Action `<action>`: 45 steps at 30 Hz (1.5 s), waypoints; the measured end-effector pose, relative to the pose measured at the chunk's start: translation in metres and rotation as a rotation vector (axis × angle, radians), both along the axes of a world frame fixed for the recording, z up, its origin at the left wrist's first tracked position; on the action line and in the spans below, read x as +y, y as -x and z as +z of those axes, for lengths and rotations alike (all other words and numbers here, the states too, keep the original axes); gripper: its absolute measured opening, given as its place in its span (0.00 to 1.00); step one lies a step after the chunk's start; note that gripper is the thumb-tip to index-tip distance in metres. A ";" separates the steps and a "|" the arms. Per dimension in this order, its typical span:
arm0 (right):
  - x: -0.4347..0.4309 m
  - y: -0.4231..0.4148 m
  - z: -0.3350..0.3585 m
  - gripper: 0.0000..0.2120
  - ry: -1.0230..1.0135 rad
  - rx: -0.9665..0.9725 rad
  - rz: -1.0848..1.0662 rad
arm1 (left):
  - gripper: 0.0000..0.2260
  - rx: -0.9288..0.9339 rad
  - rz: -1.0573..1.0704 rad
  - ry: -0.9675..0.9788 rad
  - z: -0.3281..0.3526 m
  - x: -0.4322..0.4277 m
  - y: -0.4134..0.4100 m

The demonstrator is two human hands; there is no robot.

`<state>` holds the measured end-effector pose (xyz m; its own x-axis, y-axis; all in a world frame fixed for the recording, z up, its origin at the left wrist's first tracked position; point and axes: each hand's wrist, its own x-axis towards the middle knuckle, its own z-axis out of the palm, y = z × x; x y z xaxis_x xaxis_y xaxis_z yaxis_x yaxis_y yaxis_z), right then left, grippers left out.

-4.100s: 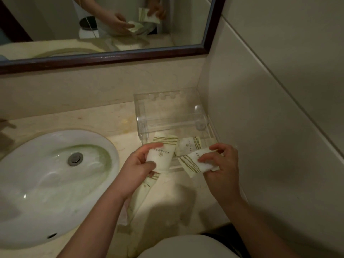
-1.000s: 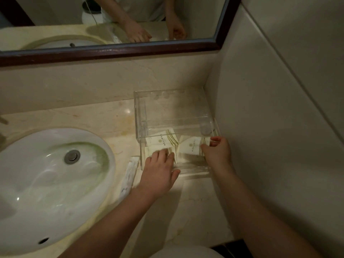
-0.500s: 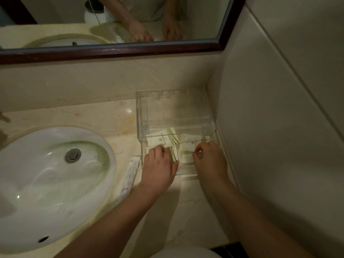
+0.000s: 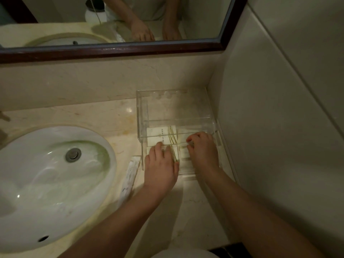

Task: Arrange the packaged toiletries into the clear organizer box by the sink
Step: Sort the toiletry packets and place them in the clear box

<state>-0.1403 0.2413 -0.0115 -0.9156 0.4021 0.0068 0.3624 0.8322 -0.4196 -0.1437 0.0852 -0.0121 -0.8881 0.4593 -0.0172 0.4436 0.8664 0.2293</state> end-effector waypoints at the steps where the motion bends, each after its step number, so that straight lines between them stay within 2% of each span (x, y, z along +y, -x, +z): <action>1: 0.001 0.001 0.000 0.08 -0.017 0.000 0.012 | 0.21 0.021 -0.096 -0.059 0.001 0.003 -0.002; 3: 0.005 0.002 -0.001 0.09 -0.009 -0.005 0.028 | 0.19 0.016 -0.327 -0.124 0.002 0.011 -0.007; 5: 0.010 -0.003 -0.003 0.10 0.010 0.011 0.030 | 0.22 -0.012 -0.437 -0.091 -0.001 0.019 -0.013; 9: 0.018 -0.012 -0.008 0.12 -0.039 0.032 0.042 | 0.25 -0.027 -0.419 -0.028 -0.006 0.025 -0.017; 16: 0.015 -0.001 -0.008 0.11 -0.051 0.023 -0.027 | 0.20 -0.052 -0.502 -0.068 -0.001 0.027 -0.017; 20: 0.006 0.000 -0.013 0.12 -0.030 0.018 -0.067 | 0.19 -0.058 -0.469 -0.102 -0.003 0.024 -0.019; 23: 0.006 -0.003 -0.013 0.12 0.004 0.031 -0.046 | 0.22 -0.069 -0.405 -0.071 -0.006 0.019 -0.021; 27: 0.012 -0.015 -0.016 0.13 -0.059 0.036 0.070 | 0.28 -0.087 -0.342 0.019 -0.007 0.016 -0.022; 31: 0.012 -0.025 -0.018 0.17 -0.036 -0.043 0.082 | 0.28 -0.143 -0.337 0.040 -0.004 0.015 -0.023; 34: 0.009 -0.027 -0.015 0.17 -0.048 -0.066 0.070 | 0.26 -0.145 -0.337 -0.041 0.000 0.009 -0.023; 36: 0.005 -0.025 -0.011 0.17 -0.057 -0.055 0.049 | 0.21 -0.095 -0.294 -0.208 0.007 -0.001 -0.020; 39: -0.009 -0.028 -0.003 0.14 -0.005 0.083 0.048 | 0.13 -0.004 -0.064 -0.444 0.020 -0.031 -0.013; 42: -0.038 -0.039 0.008 0.10 0.071 0.235 0.230 | 0.10 0.002 0.239 -0.457 0.025 -0.074 -0.010; 45: -0.074 -0.057 0.016 0.09 0.168 0.118 0.518 | 0.14 -0.199 0.464 -0.362 0.019 -0.112 -0.007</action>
<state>-0.0831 0.1671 0.0050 -0.9908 -0.0957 0.0958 -0.1335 0.8073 -0.5749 -0.1364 -0.0272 0.0065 -0.9924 0.0342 -0.1179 -0.0415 0.8104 0.5844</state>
